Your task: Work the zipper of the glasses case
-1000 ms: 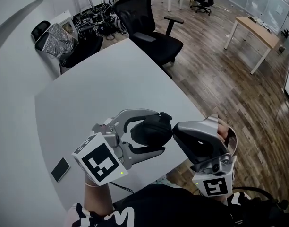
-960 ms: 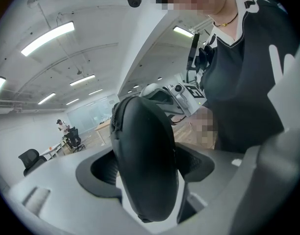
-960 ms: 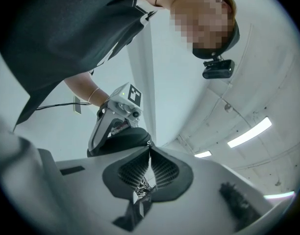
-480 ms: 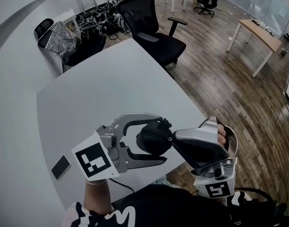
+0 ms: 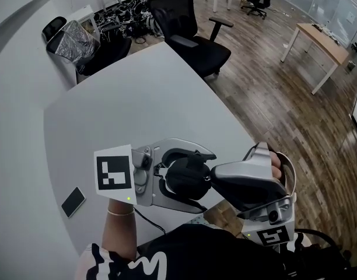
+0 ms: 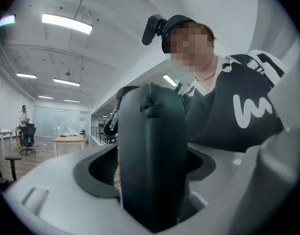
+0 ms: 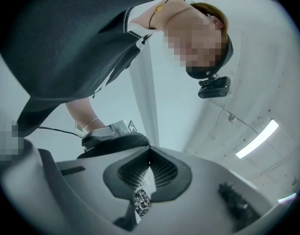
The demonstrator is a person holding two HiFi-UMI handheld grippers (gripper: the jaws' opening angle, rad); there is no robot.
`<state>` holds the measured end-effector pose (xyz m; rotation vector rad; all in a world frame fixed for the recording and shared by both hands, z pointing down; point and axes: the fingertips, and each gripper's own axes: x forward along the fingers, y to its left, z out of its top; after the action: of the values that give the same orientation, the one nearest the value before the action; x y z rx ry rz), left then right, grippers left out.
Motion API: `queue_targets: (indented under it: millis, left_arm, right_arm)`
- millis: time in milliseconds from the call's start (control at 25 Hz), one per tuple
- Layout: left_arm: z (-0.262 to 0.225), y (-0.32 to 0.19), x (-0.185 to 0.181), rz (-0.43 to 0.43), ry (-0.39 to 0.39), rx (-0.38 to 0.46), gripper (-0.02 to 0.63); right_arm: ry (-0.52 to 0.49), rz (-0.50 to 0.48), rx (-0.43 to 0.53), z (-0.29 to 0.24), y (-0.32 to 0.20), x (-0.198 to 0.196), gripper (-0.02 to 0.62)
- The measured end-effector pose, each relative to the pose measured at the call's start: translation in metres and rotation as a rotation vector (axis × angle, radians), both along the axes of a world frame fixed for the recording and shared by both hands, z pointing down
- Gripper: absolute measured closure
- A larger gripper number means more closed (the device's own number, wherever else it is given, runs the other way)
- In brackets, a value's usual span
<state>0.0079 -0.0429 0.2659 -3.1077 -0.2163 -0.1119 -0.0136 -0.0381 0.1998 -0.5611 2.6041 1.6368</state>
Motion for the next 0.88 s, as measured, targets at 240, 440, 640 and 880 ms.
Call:
queue_targets:
  millis: [240, 440, 640, 880]
  left_arm:
    - [0.003, -0.007, -0.001, -0.047, 0.032, -0.032, 0.341]
    - [0.009, -0.013, -0.001, -0.087, 0.033, -0.050, 0.344]
    - [0.007, -0.025, -0.002, -0.154, 0.092, -0.055, 0.344]
    - [-0.011, -0.047, -0.016, -0.216, 0.208, -0.045, 0.344]
  right_arm:
    - [-0.005, 0.079, 0.019, 0.004, -0.013, 0.001, 0.589]
    - [-0.003, 0.097, -0.021, 0.015, -0.020, 0.002, 0.589]
    - [-0.021, 0.116, -0.091, 0.028, -0.029, 0.007, 0.589]
    - [-0.069, 0.148, -0.209, 0.046, -0.049, 0.001, 0.589]
